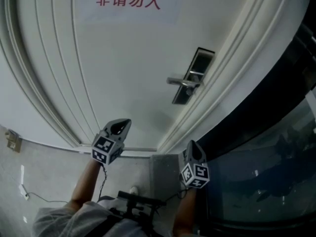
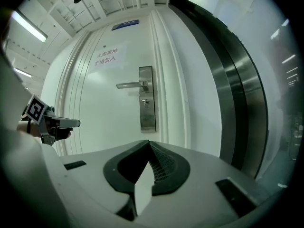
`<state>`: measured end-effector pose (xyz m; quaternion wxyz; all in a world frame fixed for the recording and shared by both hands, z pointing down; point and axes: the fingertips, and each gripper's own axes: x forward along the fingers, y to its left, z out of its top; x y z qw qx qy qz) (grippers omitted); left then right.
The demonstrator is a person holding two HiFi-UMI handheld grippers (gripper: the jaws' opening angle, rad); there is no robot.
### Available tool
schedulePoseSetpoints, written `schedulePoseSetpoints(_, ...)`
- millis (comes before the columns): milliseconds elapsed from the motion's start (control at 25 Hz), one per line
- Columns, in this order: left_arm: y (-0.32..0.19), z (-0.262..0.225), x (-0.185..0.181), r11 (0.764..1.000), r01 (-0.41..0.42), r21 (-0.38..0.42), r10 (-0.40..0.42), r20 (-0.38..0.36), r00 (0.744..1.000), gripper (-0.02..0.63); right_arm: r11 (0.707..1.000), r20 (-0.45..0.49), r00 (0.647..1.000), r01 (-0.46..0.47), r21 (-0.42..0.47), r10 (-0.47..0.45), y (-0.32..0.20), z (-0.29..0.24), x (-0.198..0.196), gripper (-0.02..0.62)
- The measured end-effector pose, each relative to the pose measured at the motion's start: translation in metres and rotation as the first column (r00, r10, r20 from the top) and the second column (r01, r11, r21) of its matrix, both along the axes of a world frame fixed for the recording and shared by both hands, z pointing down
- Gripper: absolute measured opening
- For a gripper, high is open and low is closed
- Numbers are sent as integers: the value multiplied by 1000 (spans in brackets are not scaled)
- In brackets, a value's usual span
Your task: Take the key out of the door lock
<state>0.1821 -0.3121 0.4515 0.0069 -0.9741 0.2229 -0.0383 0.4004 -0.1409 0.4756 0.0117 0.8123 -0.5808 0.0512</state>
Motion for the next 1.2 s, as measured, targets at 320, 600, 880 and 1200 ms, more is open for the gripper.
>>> schedulePoseSetpoints(320,-23,1,30,998,64,-15,-64,-5,998,7,998,-24,998,65,-16,-65,-40,-11,38,11)
schedulePoseSetpoints(600,-42,-5,36,996,87,-4,-87,1,996,7,993,-167,979,116,-29,-119,-75,-40,44,12)
schedulePoseSetpoints(880,-56,-12,18,990,139,12,-138,-22,990,7,990,-275,952,141,-2,-136,-101,-73,44,11)
schedulePoseSetpoints(1200,-59,-16,-2,984,179,17,-179,-38,983,7,991,-431,893,132,-27,-131,-111,-101,39,11)
